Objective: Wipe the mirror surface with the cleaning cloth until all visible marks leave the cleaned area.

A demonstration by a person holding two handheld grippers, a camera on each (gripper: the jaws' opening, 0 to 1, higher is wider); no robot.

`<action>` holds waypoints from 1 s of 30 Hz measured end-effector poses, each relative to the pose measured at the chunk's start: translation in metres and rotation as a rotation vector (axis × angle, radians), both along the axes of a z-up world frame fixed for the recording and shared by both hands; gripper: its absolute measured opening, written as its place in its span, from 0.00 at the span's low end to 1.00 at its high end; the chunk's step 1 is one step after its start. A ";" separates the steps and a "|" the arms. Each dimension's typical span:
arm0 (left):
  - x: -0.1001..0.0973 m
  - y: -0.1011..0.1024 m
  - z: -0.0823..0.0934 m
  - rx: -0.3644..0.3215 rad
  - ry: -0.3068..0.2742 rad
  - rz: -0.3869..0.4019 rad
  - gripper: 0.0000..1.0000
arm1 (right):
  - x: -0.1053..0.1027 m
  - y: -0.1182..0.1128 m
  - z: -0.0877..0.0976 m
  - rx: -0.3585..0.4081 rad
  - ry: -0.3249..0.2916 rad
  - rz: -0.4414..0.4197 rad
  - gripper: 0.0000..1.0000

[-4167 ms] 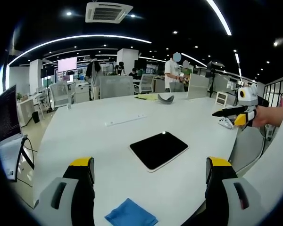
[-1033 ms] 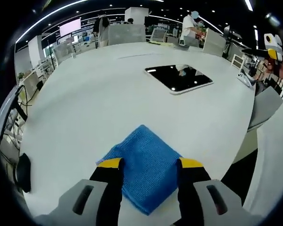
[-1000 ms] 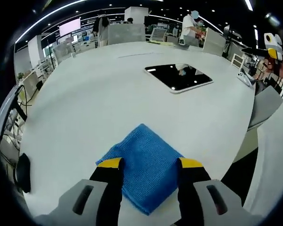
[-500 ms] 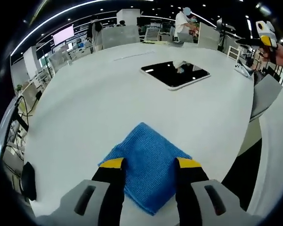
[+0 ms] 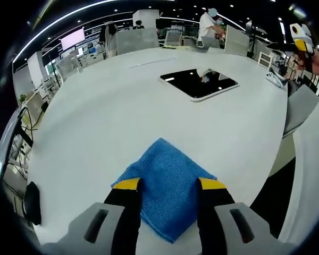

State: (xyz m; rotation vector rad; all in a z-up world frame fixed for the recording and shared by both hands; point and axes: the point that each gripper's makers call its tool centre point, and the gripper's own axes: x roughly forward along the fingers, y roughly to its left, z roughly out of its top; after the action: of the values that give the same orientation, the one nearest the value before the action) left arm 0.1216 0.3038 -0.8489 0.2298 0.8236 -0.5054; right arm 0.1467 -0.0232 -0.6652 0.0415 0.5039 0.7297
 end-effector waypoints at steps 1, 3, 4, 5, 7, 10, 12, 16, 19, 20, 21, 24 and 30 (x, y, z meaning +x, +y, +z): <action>0.000 0.000 0.000 0.000 0.000 0.000 0.39 | 0.000 0.000 0.000 0.001 0.002 -0.001 0.94; 0.000 0.000 0.000 0.001 0.000 0.003 0.38 | 0.000 -0.001 0.000 -0.002 0.001 -0.003 0.94; 0.001 0.000 0.000 0.001 0.000 0.003 0.37 | 0.000 -0.001 0.000 0.000 0.001 -0.003 0.94; 0.001 0.001 0.000 0.002 0.000 0.006 0.35 | 0.000 -0.001 0.000 0.002 0.001 -0.003 0.94; 0.002 0.002 0.000 0.004 0.000 0.009 0.33 | 0.000 -0.001 -0.001 -0.001 0.002 -0.003 0.94; 0.004 0.004 0.000 0.004 -0.001 0.014 0.31 | -0.001 -0.001 -0.001 -0.006 0.003 -0.002 0.94; 0.005 0.005 0.000 0.009 -0.006 0.013 0.29 | -0.002 -0.001 -0.001 -0.007 0.003 -0.002 0.94; 0.006 0.005 0.000 0.013 -0.004 0.011 0.27 | -0.002 -0.002 -0.002 -0.009 0.004 -0.003 0.93; 0.008 0.009 0.000 0.013 -0.005 0.030 0.22 | -0.003 -0.002 -0.001 -0.010 0.003 -0.005 0.93; 0.009 0.009 0.000 0.015 -0.006 0.033 0.21 | -0.003 -0.002 -0.001 -0.010 0.003 -0.005 0.93; 0.010 0.010 0.000 0.017 -0.005 0.038 0.19 | -0.003 -0.002 -0.001 -0.011 0.003 -0.006 0.93; 0.010 0.011 0.000 0.022 -0.004 0.039 0.16 | -0.003 -0.002 -0.001 -0.013 0.002 -0.006 0.94; 0.014 0.015 0.000 0.030 -0.024 0.038 0.09 | -0.005 -0.004 -0.002 -0.020 0.003 -0.009 0.93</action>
State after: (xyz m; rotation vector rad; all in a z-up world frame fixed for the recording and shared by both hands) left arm 0.1356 0.3190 -0.8493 0.2467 0.8109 -0.4544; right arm 0.1416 -0.0269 -0.6674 0.0257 0.5135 0.7157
